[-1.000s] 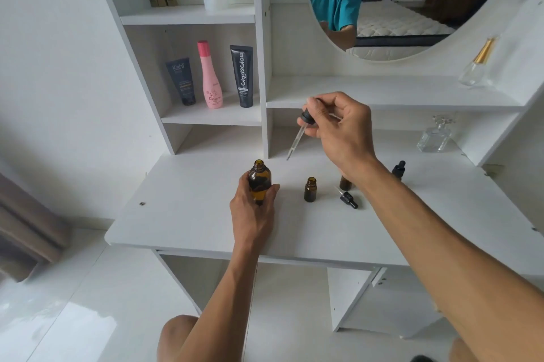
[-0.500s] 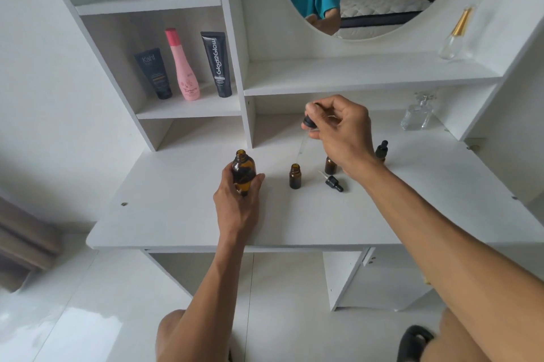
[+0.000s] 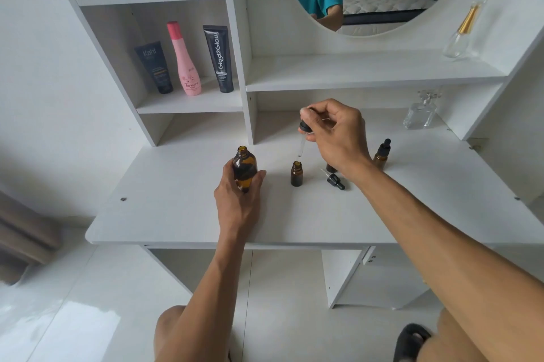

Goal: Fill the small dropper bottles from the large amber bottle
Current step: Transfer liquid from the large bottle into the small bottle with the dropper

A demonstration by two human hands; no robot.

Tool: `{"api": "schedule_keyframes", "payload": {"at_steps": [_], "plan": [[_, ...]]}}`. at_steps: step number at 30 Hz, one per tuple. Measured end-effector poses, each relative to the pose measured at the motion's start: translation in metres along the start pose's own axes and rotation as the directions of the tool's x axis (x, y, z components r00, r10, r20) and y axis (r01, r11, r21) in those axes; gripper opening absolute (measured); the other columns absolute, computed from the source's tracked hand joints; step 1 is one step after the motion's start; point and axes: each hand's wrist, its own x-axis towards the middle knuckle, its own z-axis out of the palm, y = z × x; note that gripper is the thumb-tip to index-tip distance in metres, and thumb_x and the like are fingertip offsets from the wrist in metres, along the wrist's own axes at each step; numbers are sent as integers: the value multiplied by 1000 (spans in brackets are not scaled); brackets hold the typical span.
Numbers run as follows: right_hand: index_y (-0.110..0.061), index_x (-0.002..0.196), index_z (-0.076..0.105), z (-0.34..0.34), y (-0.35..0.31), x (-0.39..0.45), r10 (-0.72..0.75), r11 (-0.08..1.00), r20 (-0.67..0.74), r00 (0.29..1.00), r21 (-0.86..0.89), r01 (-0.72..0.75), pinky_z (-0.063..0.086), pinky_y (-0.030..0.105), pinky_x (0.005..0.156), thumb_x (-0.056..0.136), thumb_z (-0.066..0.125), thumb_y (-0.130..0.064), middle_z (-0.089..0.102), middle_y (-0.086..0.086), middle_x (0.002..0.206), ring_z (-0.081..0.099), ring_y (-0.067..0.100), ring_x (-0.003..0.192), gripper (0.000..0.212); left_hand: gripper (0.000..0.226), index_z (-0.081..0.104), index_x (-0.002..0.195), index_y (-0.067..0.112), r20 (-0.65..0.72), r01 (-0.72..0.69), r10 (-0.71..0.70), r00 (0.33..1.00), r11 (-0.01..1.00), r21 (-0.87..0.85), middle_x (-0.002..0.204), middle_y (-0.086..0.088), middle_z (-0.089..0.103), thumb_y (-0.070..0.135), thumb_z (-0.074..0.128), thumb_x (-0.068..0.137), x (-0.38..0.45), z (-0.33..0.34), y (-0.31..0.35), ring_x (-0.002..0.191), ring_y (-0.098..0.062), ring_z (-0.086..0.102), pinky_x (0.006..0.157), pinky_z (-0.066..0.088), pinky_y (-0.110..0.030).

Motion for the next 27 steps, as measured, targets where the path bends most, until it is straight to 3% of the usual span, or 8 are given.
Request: {"api": "schedule_keyframes", "payload": {"at_steps": [8,14,17,20,24,27], "plan": [[-7,89,72,3,4,0,-24,999,31,999,-45,25,63,35,71,91,71,-22,73,8,80,74,15,75,15,38,57,120,24,-8,-9,9,1000,1000,-2,98,9,68,34,74,88,-1,-1,2,86,-13,66,78,50,-24],[-7,86,72,5,5,0,-39,995,28,999,-90,41,63,36,71,90,72,-23,73,6,76,73,16,74,17,40,57,122,24,-3,-11,11,1000,1000,3,97,11,67,33,74,88,-1,-2,3,84,-9,63,69,41,-4],[-8,85,72,5,5,0,-53,992,32,998,-112,56,63,38,71,90,72,-24,73,3,74,73,15,73,18,41,56,123,23,-5,-14,14,1000,1000,5,99,10,66,33,74,88,-1,-2,4,85,-11,62,68,40,-1],[-9,83,71,6,5,0,-71,989,36,997,-131,75,62,42,72,90,71,-26,73,-1,72,73,13,71,19,41,56,124,23,0,-14,14,1000,1000,-3,98,12,65,32,74,89,-2,-3,5,85,-9,62,70,42,-3],[-9,82,71,6,4,0,-86,986,47,995,-140,92,61,47,73,90,71,-28,73,-2,72,73,14,71,21,39,56,122,25,2,-21,21,1000,1000,-4,99,11,66,34,74,88,-2,-2,4,85,-11,65,77,50,-18],[-9,82,71,5,3,0,-99,983,50,994,-153,105,61,47,72,90,72,-29,73,-2,73,73,16,71,21,41,57,124,22,2,-21,21,1000,1000,0,99,12,64,32,74,89,-2,-3,5,83,-7,61,70,42,-2]]}}
